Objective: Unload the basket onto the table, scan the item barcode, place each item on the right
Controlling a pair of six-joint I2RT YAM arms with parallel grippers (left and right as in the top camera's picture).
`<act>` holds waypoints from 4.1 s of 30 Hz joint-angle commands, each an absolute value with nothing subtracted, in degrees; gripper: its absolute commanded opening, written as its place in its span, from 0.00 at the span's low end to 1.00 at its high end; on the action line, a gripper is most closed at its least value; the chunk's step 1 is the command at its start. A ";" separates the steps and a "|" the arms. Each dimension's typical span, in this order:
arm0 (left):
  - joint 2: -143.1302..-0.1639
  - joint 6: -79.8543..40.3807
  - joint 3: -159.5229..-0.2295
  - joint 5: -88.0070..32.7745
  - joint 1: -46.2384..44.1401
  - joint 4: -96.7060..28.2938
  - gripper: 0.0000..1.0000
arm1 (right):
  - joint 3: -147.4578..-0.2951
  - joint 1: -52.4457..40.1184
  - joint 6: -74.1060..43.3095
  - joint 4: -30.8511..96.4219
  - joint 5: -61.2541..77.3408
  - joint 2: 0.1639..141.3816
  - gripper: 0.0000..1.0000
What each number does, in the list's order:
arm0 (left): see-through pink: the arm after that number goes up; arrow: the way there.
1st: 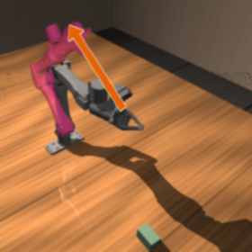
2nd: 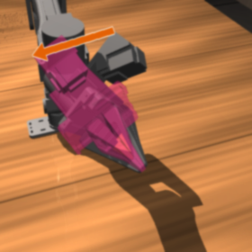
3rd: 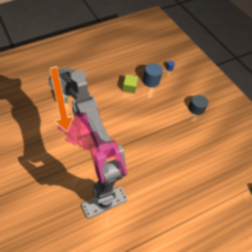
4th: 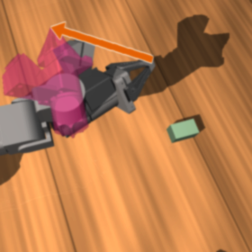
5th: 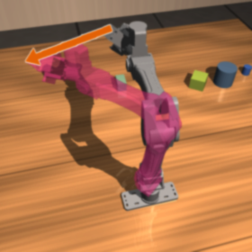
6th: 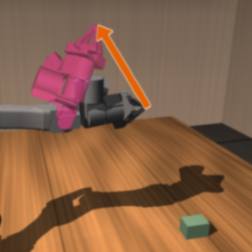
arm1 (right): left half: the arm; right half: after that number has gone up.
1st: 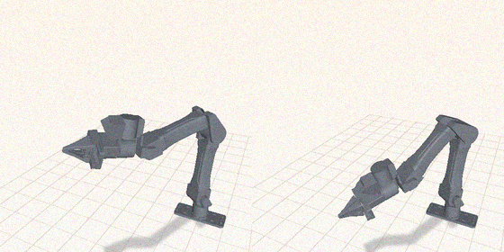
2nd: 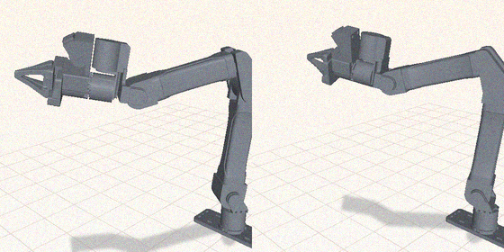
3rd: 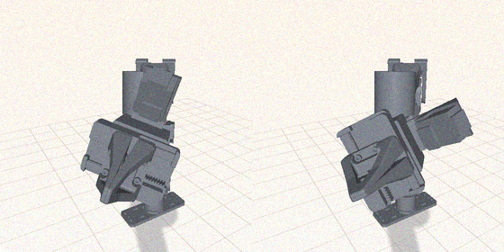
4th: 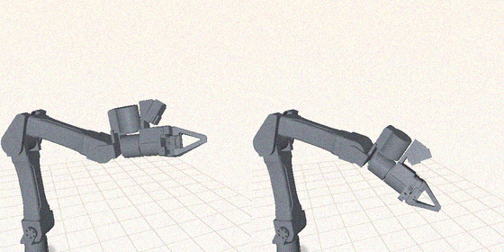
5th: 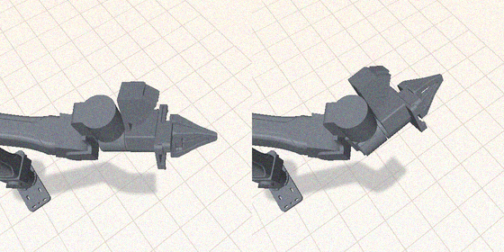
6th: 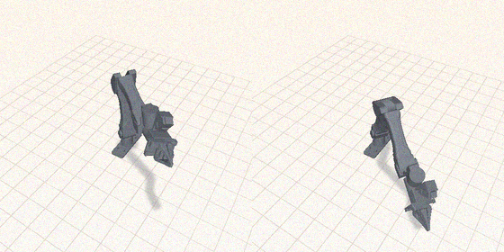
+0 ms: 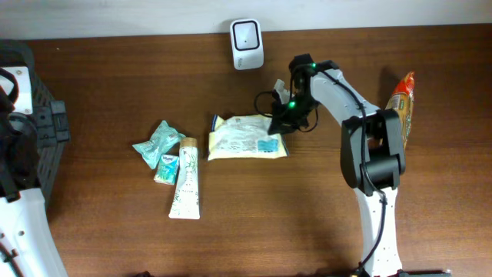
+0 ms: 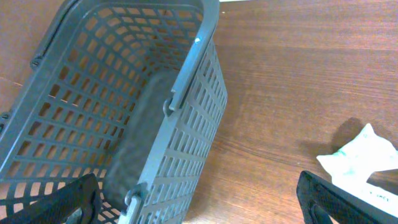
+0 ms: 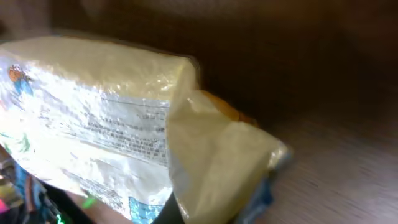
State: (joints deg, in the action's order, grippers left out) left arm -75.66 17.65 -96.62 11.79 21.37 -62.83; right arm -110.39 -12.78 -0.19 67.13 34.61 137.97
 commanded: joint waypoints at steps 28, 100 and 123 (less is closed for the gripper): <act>-75.61 18.31 -96.84 11.35 21.54 -62.67 0.99 | -123.02 -24.73 41.12 64.71 26.79 144.81 0.04; -75.61 18.31 -96.84 11.35 21.54 -62.67 0.99 | -126.13 -32.27 -16.67 69.65 5.74 144.07 0.04; -75.61 18.31 -96.84 11.35 21.54 -62.67 0.99 | -134.21 -29.61 40.49 74.13 14.55 136.09 1.00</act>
State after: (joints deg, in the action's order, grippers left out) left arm -75.66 17.65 -96.62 11.79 21.37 -62.81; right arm -133.21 -29.87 55.02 74.11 12.43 139.68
